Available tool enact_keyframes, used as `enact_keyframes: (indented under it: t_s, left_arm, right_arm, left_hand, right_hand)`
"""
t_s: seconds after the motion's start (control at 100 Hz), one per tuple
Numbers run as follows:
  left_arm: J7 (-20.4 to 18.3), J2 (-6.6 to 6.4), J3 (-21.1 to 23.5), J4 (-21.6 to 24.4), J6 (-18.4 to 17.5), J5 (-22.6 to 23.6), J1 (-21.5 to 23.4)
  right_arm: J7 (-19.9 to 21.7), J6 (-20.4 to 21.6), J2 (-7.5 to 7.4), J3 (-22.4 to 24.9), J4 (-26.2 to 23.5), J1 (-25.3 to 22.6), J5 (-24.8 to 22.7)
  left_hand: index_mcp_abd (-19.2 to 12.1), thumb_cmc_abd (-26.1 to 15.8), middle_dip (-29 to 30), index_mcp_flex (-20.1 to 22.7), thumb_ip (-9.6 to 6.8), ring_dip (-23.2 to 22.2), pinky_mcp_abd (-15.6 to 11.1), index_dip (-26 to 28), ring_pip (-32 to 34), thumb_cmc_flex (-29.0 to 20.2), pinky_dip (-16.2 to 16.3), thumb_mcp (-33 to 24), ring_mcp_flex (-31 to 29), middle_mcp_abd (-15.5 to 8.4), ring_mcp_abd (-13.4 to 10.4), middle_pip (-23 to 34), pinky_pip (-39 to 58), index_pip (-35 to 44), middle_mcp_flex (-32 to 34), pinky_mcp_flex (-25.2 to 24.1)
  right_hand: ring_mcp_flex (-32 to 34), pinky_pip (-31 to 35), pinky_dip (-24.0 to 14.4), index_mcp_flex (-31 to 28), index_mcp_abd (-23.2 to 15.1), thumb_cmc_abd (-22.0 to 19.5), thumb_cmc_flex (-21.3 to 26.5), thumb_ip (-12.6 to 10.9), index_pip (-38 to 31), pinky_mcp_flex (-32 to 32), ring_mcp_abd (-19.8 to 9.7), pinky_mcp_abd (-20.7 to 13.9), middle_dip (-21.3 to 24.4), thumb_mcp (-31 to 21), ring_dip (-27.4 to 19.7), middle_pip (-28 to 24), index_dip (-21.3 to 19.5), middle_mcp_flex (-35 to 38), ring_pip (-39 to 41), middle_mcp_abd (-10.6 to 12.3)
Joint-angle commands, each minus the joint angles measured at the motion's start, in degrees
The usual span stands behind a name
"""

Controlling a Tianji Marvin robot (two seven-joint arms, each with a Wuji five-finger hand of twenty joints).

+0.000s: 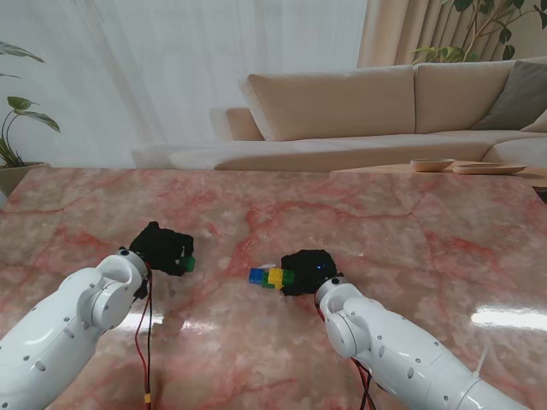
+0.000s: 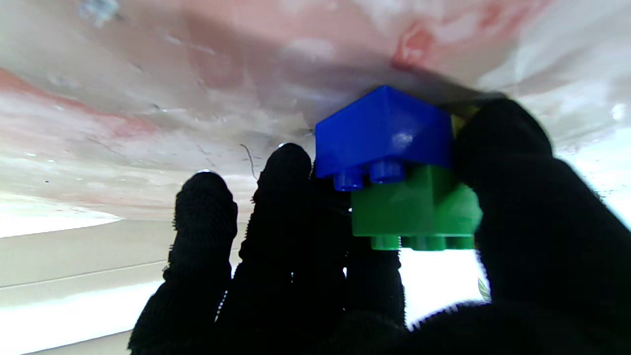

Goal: Build a two-level staggered structure with toy bricks

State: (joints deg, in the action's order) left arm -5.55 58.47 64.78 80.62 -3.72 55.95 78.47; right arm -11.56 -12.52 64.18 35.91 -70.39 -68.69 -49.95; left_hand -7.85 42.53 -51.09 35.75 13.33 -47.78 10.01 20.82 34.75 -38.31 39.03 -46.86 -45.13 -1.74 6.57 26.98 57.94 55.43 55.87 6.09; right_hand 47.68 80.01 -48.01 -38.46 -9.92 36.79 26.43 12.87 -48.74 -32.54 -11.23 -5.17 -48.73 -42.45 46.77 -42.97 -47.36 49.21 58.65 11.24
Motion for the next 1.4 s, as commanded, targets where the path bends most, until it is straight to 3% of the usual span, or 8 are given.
enact_keyframes:
  t_s: [0.0, 0.62, 0.96, 1.39]
  left_arm:
    - [-0.18, 1.42, -1.43, 0.91, 0.77, -1.14, -1.3]
    - [-3.38, 3.58, -20.72, -1.01, 8.47, -10.73, -14.53]
    - [-3.88, 4.53, -27.2, -3.34, 10.58, -13.29, -18.67]
    - [-4.22, 5.63, -34.7, -7.7, 10.51, -14.78, -24.07]
  right_arm:
    - [1.76, -0.07, -0.05, -0.8, 2.38, -1.45, 0.06]
    - [0.94, 0.73, -0.05, -0.92, 3.53, -0.68, -0.31]
    - [0.51, 1.37, 0.04, -1.27, 4.16, -0.05, -0.27]
    - [0.33, 1.29, 0.07, -1.24, 4.24, 0.04, -0.36]
  left_hand:
    - [-3.69, -4.63, -0.12, 9.13, -0.78, -1.06, 2.12, 2.37, 2.23, -1.97, 1.2, -1.7, -1.8, 1.3, 2.22, 1.84, 2.36, 6.44, 2.91, 0.06]
    - [-3.38, -4.44, -0.06, 10.18, -0.8, -1.77, 2.35, 2.11, 3.25, -1.89, 1.74, -0.58, -3.03, 1.71, 2.29, 3.37, 3.17, 5.3, 3.7, 0.54]
    - [-3.22, -4.64, 0.03, 10.38, -0.9, -1.9, 2.36, 2.22, 3.37, -1.91, 1.81, -0.26, -3.08, 1.78, 2.35, 3.66, 3.24, 5.12, 3.69, 0.48]
    - [-3.33, -4.54, 0.31, 10.5, -0.81, -1.98, 2.22, 2.22, 3.47, -1.55, 1.8, 0.31, -3.2, 1.65, 2.2, 4.14, 3.2, 4.95, 3.57, 0.38]
  right_hand:
    - [1.55, 2.68, 0.56, -1.43, -4.07, -1.64, 2.5, 0.35, 7.7, -0.02, -2.25, -1.05, 1.9, -3.69, 1.22, 2.83, 8.1, 0.35, 1.13, 1.0]
    - [1.29, 2.49, 0.62, -0.72, -4.31, -1.42, 2.69, 0.95, 7.01, 0.09, -2.29, -1.12, -0.21, -5.82, 1.14, 2.8, 8.56, 0.02, 1.06, 0.97]
    - [1.27, 2.44, 0.62, -0.56, -4.29, -1.42, 2.7, 1.12, 6.66, 0.11, -2.29, -1.13, -0.77, -6.18, 1.12, 3.02, 8.82, 0.03, 1.09, 0.93]
    - [1.2, 2.35, 0.64, -0.49, -4.24, -1.4, 2.46, 1.14, 6.63, 0.18, -2.29, -1.14, -0.82, -6.17, 1.1, 3.31, 9.01, -0.06, 1.11, 0.95]
